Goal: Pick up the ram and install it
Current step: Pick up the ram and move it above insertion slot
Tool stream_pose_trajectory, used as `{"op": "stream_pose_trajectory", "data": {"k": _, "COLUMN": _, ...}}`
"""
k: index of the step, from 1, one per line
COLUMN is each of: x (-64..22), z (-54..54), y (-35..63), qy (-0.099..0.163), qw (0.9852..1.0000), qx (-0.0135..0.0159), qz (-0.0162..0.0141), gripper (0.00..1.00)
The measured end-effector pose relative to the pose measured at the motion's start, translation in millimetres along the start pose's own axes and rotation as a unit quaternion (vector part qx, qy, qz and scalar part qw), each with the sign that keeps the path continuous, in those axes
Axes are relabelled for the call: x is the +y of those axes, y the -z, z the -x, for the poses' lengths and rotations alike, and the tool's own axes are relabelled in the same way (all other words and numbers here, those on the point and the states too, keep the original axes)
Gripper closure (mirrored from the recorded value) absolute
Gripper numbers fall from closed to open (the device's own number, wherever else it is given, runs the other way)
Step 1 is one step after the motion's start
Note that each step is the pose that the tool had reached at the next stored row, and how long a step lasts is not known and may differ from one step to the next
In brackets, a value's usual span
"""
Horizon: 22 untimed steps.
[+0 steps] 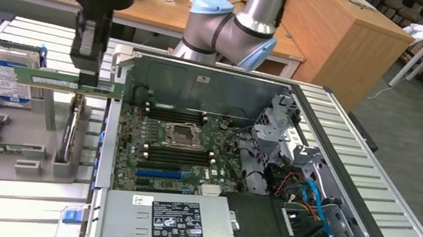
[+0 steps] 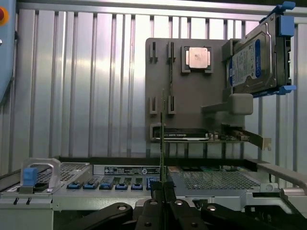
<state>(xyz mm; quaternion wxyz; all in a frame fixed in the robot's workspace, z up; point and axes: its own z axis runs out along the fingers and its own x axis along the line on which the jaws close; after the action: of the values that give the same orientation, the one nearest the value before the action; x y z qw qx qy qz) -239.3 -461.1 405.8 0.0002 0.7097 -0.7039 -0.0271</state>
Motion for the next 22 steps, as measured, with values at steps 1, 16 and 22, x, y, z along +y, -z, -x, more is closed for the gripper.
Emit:
{"op": "stream_pose_trajectory", "data": {"k": 1, "x": -2.5, "z": 0.0, "y": 0.1, "qy": 0.000, "qw": 1.0000, "qx": 0.0000, "qz": 0.0000, "gripper": 0.88}}
{"op": "stream_pose_trajectory", "data": {"k": 16, "x": -43.9, "z": -0.3, "y": 1.6, "qy": 0.000, "qw": 1.0000, "qx": -0.0001, "qz": 0.0000, "gripper": 0.88}}
{"op": "stream_pose_trajectory", "data": {"k": 22, "x": -59.7, "z": -0.5, "y": 2.3, "qy": 0.000, "qw": 1.0000, "qx": 0.0000, "qz": 0.0000, "gripper": 0.88}}
